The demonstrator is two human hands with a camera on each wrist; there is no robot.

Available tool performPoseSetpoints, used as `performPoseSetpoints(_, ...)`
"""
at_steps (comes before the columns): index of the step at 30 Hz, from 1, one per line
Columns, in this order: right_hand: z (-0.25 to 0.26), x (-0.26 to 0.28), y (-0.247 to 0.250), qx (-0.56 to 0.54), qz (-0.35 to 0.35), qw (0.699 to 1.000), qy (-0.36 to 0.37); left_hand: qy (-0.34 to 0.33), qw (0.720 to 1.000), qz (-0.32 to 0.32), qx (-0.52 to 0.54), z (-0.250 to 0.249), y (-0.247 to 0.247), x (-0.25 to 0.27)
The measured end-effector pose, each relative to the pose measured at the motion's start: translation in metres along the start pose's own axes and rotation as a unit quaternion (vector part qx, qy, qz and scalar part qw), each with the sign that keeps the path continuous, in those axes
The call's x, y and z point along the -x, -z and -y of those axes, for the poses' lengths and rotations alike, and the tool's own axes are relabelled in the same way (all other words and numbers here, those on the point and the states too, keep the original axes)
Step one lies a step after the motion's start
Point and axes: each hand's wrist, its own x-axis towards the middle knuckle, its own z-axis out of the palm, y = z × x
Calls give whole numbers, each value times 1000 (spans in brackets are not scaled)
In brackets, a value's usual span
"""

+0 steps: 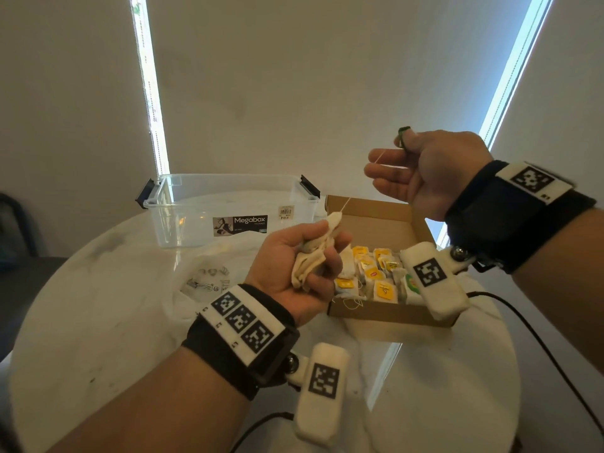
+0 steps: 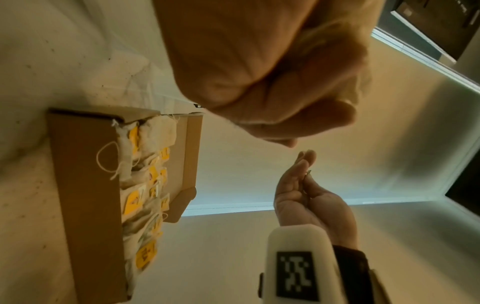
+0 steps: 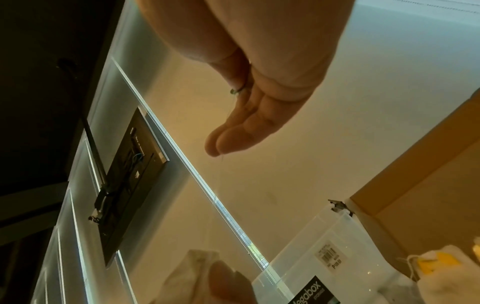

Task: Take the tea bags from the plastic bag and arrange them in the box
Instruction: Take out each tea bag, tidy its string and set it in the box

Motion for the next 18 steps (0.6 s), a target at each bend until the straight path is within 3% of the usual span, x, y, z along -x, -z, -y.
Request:
performPoseSetpoints(2, -2, 1, 1, 23, -9, 1000, 2, 1, 999, -10, -32, -1, -1, 0)
performPoseSetpoints(5, -6, 2, 4, 146, -11, 989, 32, -41, 994, -43, -86, 1, -2, -3)
performPoseSetpoints(11, -26, 13, 2, 232, 114, 966, -19, -147, 963, -138, -176, 6, -3, -12)
performPoseSetpoints(18, -38, 10, -3, 315, 129, 940, -29, -178, 951, -124, -218, 14, -11, -11)
